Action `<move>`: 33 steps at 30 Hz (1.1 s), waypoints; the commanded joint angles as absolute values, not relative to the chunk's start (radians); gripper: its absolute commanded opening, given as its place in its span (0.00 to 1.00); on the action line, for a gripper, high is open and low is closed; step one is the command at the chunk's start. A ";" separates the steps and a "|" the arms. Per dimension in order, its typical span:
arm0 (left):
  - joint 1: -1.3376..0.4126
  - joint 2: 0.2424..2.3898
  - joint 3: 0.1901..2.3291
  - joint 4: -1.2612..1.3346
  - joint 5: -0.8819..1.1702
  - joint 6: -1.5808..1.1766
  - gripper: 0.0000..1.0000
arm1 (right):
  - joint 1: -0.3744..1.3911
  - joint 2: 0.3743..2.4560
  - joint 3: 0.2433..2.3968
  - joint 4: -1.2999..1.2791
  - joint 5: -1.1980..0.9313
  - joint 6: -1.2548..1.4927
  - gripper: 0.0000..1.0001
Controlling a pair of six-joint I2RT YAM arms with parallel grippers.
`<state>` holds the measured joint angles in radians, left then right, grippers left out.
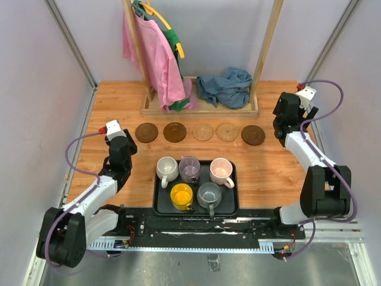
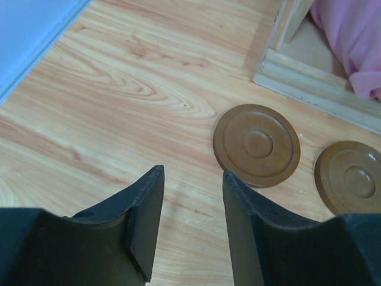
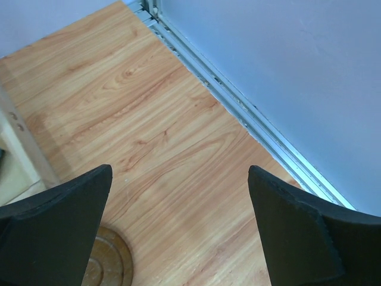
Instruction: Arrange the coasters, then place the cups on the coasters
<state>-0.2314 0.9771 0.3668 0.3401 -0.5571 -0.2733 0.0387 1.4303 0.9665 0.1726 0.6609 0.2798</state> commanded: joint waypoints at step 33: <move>-0.198 0.951 0.463 0.140 -0.394 -0.392 0.71 | 0.012 1.249 1.008 -0.232 0.502 0.375 0.98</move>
<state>-0.2043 1.0256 0.4835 0.1631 -0.4835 -0.3775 0.0250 1.3128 1.0378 -0.1253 0.5678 0.3252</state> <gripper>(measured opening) 0.716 0.984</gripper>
